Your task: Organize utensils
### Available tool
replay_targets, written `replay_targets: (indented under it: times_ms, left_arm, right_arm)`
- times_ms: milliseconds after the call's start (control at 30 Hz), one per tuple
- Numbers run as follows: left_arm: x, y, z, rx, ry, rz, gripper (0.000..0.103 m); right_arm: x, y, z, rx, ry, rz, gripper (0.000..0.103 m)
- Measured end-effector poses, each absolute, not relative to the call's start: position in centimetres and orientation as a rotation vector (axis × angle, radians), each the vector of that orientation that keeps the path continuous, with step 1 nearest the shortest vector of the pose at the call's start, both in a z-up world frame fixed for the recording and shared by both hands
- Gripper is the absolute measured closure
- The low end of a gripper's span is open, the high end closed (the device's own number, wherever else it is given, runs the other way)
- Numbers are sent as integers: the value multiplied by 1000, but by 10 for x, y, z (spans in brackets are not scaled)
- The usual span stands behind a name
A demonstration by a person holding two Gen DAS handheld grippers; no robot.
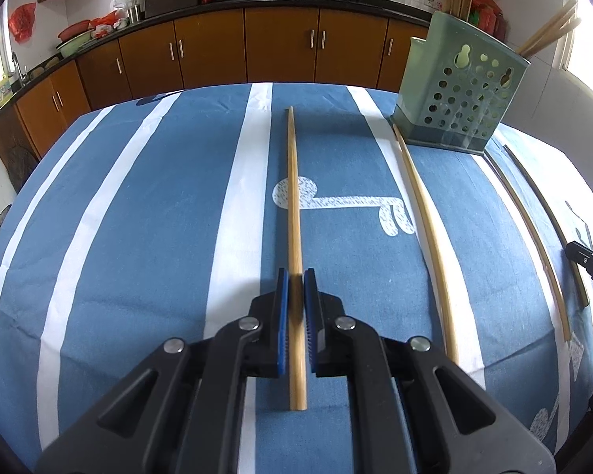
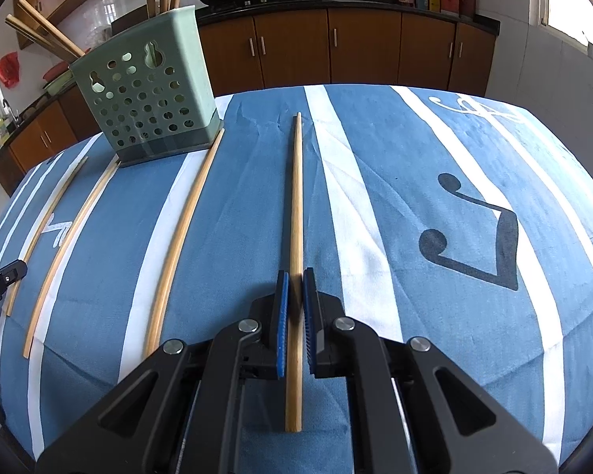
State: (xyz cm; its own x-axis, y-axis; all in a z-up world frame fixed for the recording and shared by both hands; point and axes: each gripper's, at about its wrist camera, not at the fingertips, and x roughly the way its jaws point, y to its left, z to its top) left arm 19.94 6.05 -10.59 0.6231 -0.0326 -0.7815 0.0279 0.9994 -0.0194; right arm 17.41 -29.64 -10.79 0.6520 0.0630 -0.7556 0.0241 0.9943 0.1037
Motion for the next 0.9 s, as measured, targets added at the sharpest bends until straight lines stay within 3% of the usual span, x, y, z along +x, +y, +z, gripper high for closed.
replay_targets:
  times_ms: [900]
  left_arm:
    - [196,59,-106,13,895,-23,95]
  right_arm:
    - [169,-296,-107,120,862,35,95]
